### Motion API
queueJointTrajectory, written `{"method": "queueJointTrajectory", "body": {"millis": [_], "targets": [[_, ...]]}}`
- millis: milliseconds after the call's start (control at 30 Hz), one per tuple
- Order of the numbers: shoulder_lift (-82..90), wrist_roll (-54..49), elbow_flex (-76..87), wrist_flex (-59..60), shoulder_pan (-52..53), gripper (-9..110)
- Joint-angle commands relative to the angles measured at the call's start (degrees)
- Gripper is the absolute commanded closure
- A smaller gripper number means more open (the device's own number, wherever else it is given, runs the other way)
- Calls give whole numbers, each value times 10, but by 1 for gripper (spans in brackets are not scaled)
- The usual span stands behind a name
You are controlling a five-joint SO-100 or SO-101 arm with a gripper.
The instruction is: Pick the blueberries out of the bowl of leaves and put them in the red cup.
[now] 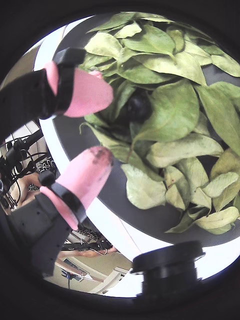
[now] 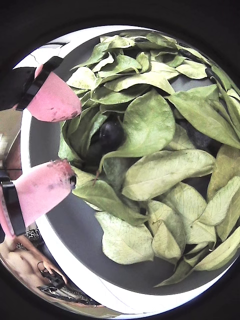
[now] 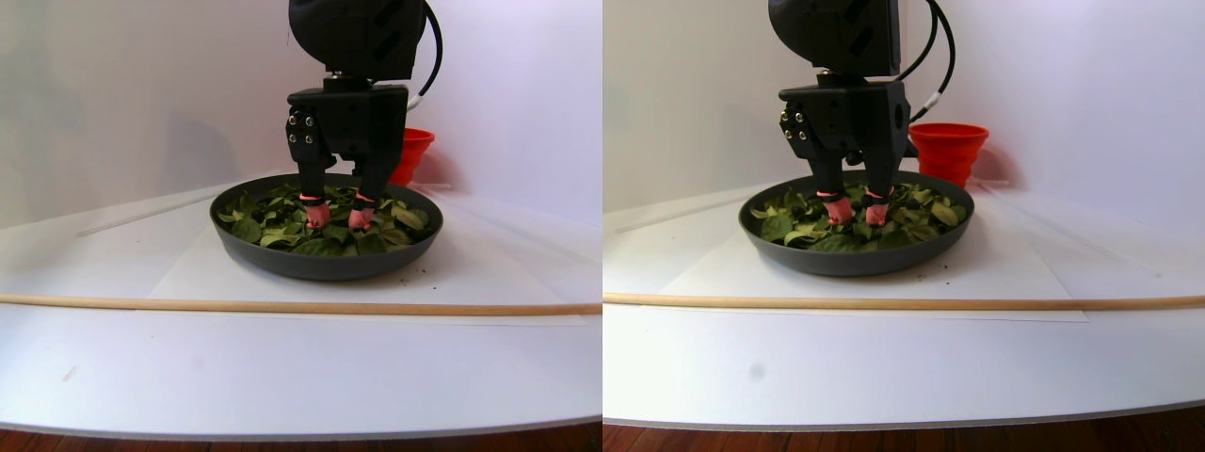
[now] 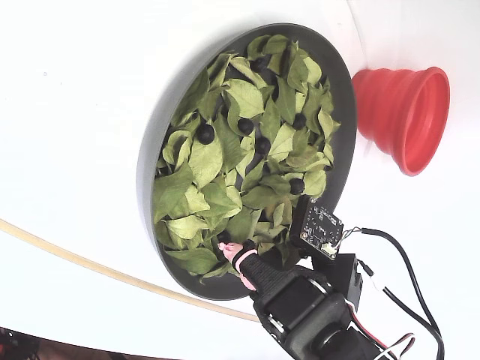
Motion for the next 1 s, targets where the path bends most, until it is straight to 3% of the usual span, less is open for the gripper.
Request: {"method": "queueJointTrajectory", "body": {"millis": [0, 967], "targets": [[-2, 5, -21, -11, 8, 87], [-64, 38, -47, -61, -5, 87]]}}
